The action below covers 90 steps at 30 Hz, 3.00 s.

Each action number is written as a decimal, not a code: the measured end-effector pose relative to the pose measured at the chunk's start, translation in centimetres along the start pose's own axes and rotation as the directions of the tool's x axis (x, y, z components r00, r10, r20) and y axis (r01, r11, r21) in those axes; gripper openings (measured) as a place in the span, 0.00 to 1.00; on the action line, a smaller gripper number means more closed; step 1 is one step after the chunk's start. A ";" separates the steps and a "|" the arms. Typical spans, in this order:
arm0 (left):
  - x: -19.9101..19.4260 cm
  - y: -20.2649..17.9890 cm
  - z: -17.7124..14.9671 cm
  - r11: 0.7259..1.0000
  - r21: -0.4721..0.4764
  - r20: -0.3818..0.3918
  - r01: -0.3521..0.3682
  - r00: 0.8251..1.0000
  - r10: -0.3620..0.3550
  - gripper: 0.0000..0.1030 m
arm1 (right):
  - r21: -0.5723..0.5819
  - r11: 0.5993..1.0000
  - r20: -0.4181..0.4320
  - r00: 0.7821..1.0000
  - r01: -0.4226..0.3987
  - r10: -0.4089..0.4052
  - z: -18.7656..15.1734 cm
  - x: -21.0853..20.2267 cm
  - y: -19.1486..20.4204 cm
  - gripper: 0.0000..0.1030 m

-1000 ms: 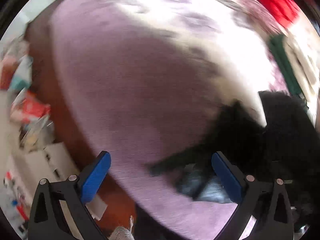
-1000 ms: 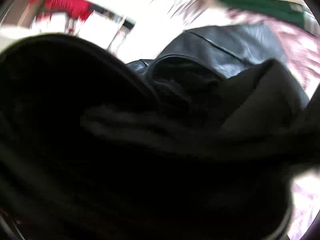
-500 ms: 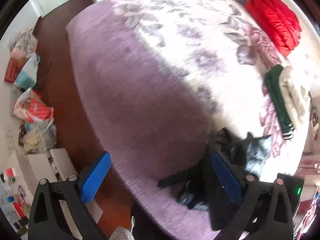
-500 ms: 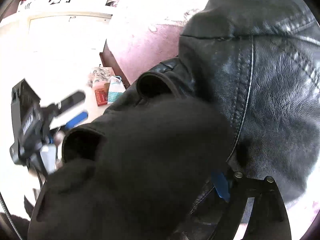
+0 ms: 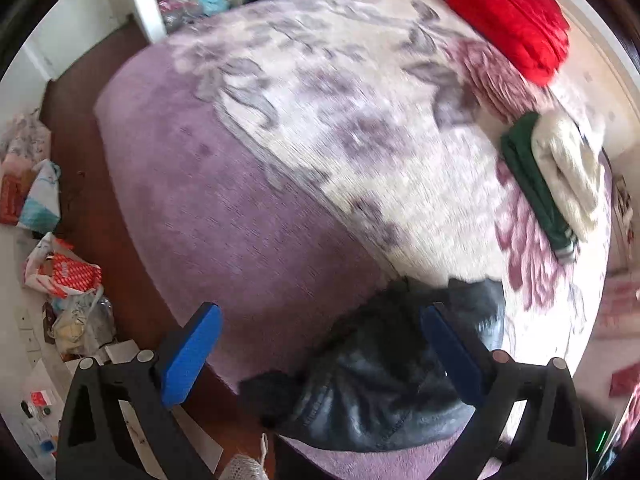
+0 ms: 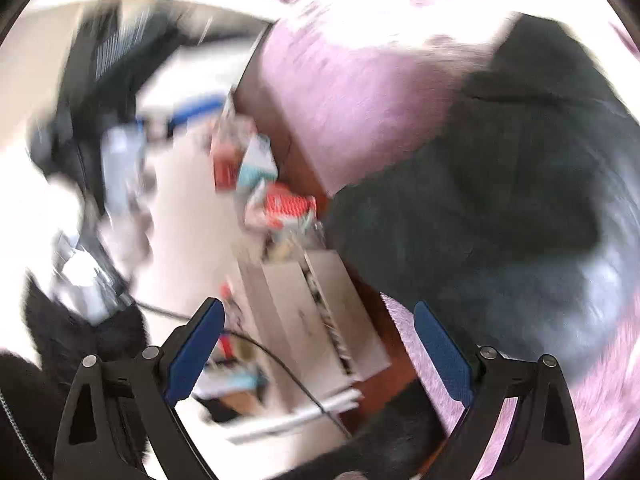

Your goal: Fold large clothes

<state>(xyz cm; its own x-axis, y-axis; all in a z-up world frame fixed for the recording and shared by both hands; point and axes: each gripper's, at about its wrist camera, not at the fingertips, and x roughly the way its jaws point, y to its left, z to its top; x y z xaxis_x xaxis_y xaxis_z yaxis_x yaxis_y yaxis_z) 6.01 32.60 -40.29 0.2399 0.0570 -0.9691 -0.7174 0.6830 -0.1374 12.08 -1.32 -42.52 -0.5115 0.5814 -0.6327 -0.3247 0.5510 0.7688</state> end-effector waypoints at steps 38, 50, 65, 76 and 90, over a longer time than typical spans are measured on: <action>15.9 -1.9 -5.5 0.994 0.007 -0.253 0.113 0.961 -0.108 1.00 | 0.149 0.971 -0.082 0.976 -0.187 0.201 8.5 10.7 -18.3 0.87; 8.0 -6.2 -2.9 0.988 0.150 -0.051 0.039 0.998 -0.032 1.00 | 0.414 0.824 0.460 0.870 -0.388 0.178 0.2 -2.9 -23.9 0.58; 14.4 -11.7 -7.1 0.999 0.036 -0.169 -0.002 0.986 0.008 1.00 | 0.461 0.863 0.267 0.895 0.207 -0.357 -2.0 -16.0 -24.0 0.90; 15.2 -11.1 -6.2 0.999 0.044 -0.156 0.017 0.988 -0.010 1.00 | 0.317 0.886 0.226 0.881 0.338 -0.416 7.6 -12.9 -17.7 0.90; 16.4 -6.2 -5.3 0.937 -0.226 -0.096 0.265 0.952 -0.292 0.31 | 0.287 0.844 0.158 0.846 0.453 -0.508 11.1 -9.7 -16.3 0.25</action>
<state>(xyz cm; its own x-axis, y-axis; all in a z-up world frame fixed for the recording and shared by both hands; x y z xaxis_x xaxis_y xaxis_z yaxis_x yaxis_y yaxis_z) 10.88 25.46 -56.40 0.3751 -0.2153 -0.9016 -0.7564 0.4912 -0.4320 31.21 -9.28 -49.94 -0.1421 0.3068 -0.9411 -0.2779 0.9002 0.3354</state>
